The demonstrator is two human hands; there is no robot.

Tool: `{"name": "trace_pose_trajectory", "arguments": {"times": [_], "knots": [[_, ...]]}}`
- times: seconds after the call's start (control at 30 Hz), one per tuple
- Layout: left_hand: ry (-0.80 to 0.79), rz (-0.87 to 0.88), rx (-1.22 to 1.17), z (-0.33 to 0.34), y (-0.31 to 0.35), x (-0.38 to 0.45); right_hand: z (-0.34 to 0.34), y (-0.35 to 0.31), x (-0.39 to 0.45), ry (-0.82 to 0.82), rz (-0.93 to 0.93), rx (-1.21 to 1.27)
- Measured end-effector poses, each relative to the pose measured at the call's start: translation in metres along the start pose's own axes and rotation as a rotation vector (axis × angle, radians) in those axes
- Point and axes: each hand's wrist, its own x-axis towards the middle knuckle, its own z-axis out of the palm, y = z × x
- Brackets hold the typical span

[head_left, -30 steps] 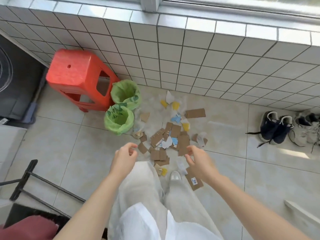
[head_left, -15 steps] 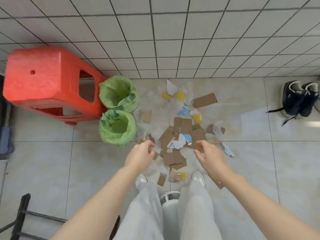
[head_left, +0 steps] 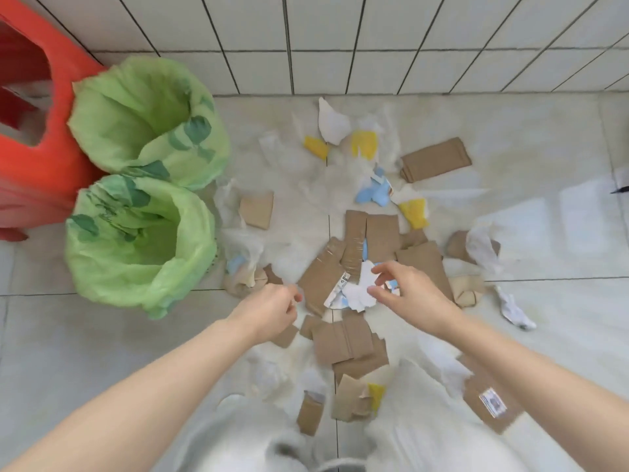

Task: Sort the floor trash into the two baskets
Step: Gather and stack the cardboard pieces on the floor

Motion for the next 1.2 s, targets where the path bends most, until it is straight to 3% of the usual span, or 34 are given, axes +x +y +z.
{"name": "trace_pose_trajectory", "arguments": {"times": [0.17,0.33,0.57,0.8,1.03,1.2], "knots": [[0.115,0.065,0.022,0.043,-0.014,0.068,0.048,0.044,0.055,-0.01,-0.104,-0.087],[0.132,0.139,0.108,0.061,-0.024,0.124,0.09,0.073,0.087,-0.024,-0.194,-0.161],[0.229,0.073,0.054,0.1,-0.024,0.163,0.132,0.096,0.096,-0.017,-0.285,-0.288],[0.47,0.015,0.105,0.143,-0.019,0.175,0.182,0.12,0.081,-0.135,-0.456,-0.585],[0.544,-0.003,-0.156,0.153,-0.022,0.161,0.21,0.121,0.075,-0.107,-0.479,-0.788],[0.418,-0.062,-0.442,0.133,-0.023,0.15,0.201,0.117,0.079,-0.137,-0.418,-0.833]]}}
